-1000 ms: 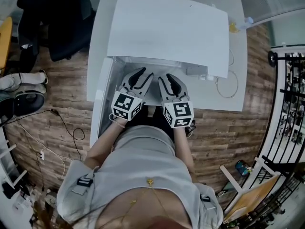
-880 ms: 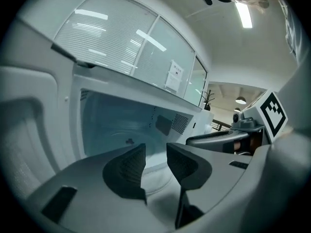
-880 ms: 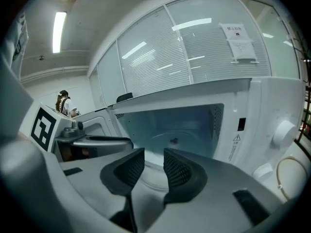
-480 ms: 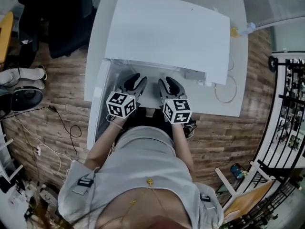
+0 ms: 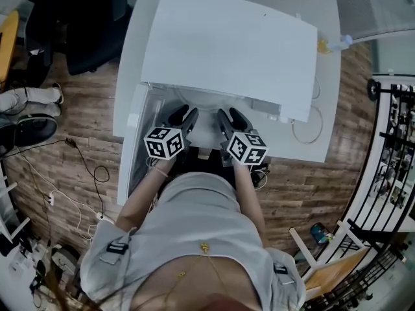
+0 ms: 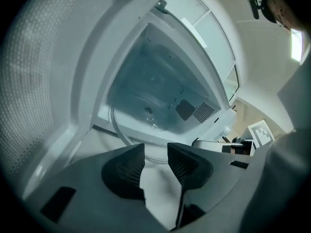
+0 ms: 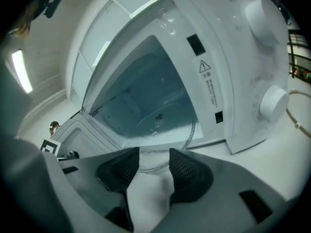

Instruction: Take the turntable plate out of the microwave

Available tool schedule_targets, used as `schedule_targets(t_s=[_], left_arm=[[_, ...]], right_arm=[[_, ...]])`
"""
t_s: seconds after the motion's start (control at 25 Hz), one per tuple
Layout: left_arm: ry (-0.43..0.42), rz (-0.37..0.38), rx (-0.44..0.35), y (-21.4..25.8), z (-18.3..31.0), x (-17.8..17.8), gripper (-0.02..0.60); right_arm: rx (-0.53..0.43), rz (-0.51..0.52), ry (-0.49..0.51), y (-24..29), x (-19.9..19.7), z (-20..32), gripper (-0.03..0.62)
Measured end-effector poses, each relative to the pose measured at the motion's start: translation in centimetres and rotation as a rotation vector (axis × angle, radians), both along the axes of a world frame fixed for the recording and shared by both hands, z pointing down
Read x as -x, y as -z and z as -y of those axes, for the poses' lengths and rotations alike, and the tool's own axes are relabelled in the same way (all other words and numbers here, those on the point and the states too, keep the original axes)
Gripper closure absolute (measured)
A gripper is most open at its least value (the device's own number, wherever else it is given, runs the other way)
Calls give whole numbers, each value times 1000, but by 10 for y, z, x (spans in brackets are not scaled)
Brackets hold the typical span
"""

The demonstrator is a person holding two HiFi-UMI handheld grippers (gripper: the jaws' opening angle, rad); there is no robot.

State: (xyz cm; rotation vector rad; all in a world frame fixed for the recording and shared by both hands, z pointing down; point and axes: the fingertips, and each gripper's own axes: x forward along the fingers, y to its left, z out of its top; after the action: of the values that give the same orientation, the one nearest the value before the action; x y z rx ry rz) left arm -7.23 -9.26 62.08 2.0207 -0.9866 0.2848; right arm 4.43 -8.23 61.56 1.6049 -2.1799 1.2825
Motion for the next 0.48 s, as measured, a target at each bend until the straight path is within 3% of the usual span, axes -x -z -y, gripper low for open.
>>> schedule_targets(t_s=[0.16, 0.48], left_arm=[[69, -47, 63, -13, 4, 6, 407], [179, -121, 115, -15, 3, 10, 377]], right_arm=[[61, 73, -49, -15, -2, 2, 347], [151, 261, -122, -32, 0, 5, 339]])
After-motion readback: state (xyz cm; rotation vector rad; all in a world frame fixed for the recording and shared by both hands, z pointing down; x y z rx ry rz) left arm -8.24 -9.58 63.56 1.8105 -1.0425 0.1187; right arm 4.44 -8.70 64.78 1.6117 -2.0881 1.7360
